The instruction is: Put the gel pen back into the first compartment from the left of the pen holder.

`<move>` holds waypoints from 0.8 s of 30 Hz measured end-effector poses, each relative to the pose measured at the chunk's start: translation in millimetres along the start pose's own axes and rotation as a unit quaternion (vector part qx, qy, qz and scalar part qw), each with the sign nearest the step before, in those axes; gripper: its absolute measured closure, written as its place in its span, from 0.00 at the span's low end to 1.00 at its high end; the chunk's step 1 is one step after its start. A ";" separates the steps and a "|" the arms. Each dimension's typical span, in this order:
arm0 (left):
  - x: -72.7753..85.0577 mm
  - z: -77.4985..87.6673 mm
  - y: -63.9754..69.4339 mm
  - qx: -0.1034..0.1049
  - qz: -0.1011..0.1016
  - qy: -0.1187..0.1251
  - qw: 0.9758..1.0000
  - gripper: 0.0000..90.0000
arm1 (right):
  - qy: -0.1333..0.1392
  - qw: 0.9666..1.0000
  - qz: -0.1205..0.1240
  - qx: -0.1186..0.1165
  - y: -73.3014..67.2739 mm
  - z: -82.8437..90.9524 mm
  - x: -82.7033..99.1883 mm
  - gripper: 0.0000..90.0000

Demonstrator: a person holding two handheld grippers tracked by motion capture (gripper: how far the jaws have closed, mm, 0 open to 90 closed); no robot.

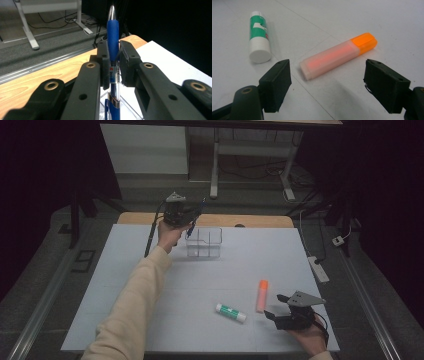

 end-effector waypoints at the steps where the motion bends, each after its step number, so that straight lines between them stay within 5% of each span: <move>1: 0.5 -0.8 -0.7 0.000 0.001 0.001 1.000 0.88 | -0.001 1.000 0.000 0.002 -0.1 0.1 0.0 0.24; 24: 10.5 -10.8 -8.4 -0.002 0.006 -0.013 1.000 0.84 | -0.004 1.000 -0.002 -0.001 1.2 -1.4 1.7 0.24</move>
Point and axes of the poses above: each handheld gripper's, and its own axes: z roughly backward along the jaws, x roughly out of its underside, y roughly to its right, the point moved 1 cm from there along -z, roughly forward along the jaws, and after that the axes turned 2 degrees about y, right-handed, at the moved point
